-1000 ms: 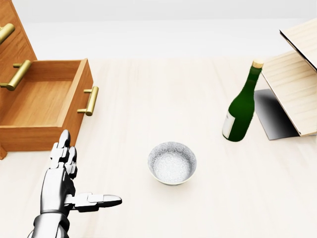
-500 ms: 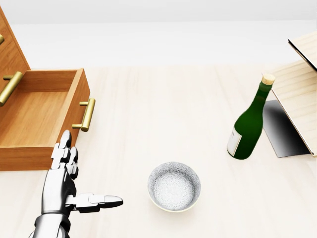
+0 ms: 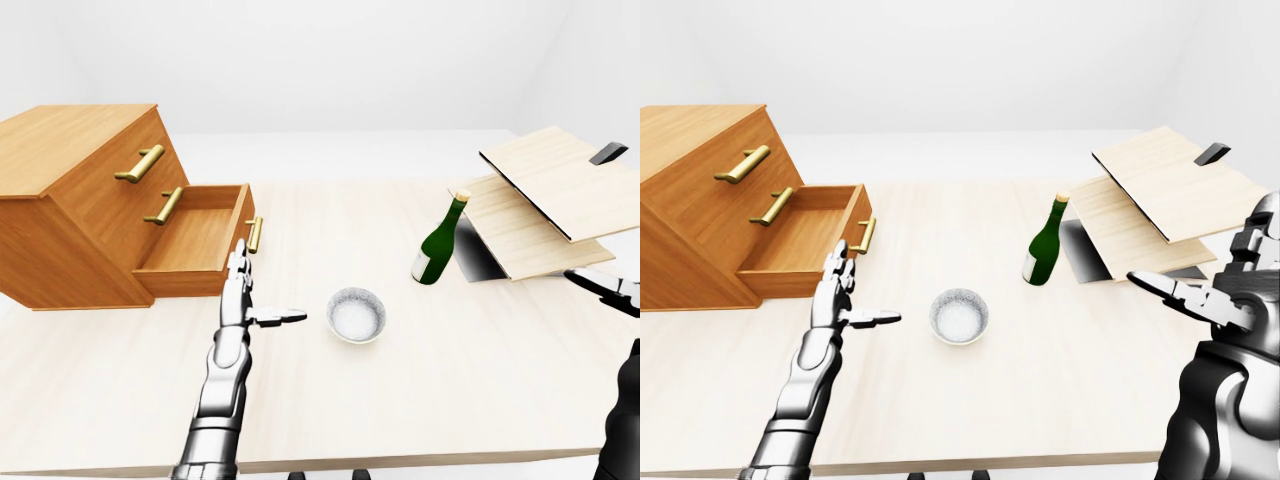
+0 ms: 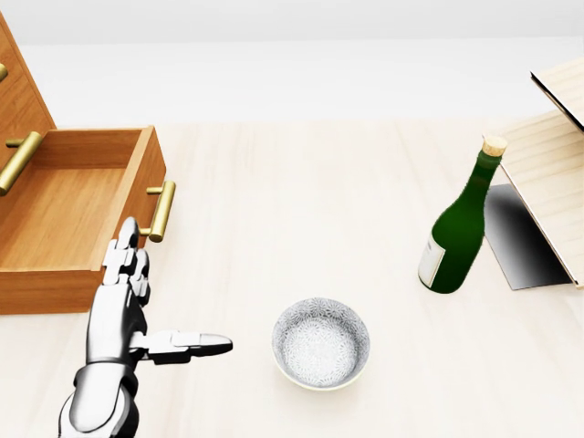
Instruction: Close the bottom drawer of the cabinet.
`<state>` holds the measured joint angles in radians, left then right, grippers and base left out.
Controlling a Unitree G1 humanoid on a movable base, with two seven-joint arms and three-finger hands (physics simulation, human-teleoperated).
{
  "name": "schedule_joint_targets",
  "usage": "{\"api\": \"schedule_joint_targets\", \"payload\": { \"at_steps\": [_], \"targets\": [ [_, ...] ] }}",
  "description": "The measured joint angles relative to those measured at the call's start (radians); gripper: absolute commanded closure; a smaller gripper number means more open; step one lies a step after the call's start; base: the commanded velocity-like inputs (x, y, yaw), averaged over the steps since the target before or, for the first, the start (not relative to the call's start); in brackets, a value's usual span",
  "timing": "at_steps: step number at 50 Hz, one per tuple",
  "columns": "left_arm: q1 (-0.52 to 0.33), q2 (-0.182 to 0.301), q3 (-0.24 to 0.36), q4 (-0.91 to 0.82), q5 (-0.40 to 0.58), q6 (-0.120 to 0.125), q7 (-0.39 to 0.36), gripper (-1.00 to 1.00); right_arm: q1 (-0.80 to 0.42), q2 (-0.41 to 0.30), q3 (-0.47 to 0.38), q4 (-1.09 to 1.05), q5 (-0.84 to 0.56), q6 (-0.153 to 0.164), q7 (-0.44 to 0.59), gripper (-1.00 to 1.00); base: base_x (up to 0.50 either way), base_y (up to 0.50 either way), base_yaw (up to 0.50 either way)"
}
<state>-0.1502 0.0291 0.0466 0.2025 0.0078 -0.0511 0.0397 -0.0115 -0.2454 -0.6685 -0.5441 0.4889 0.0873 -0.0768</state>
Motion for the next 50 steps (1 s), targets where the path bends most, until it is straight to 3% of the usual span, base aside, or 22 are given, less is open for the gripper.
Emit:
{"api": "schedule_joint_targets", "payload": {
  "at_steps": [8, 13, 30, 39, 50],
  "targets": [
    [-0.094, 0.019, 0.013, 0.090, 0.002, -0.006, 0.021, -1.00, 0.001, 0.000, -0.001, -0.003, 0.005, 0.000, 0.002, -1.00, 0.00, 0.00, 0.00],
    [-0.184, 0.040, 0.026, 0.217, 0.002, -0.036, 0.038, -1.00, -0.001, -0.001, -0.001, -0.004, 0.006, 0.000, 0.002, -1.00, 0.00, 0.00, 0.00],
    [-0.460, 0.097, 0.049, 0.670, -0.009, -0.036, 0.056, -1.00, -0.005, -0.007, -0.003, -0.007, 0.015, 0.000, 0.001, -1.00, 0.00, 0.00, 0.00],
    [-0.529, 0.109, 0.056, 0.858, -0.009, -0.036, 0.051, -1.00, -0.006, -0.008, -0.001, -0.004, 0.015, 0.000, 0.003, -1.00, 0.00, 0.00, 0.00],
    [-0.558, 0.115, 0.063, 0.966, -0.004, -0.036, 0.049, -1.00, -0.007, -0.008, 0.001, -0.003, 0.015, 0.000, 0.004, -1.00, 0.00, 0.00, 0.00]
  ]
}}
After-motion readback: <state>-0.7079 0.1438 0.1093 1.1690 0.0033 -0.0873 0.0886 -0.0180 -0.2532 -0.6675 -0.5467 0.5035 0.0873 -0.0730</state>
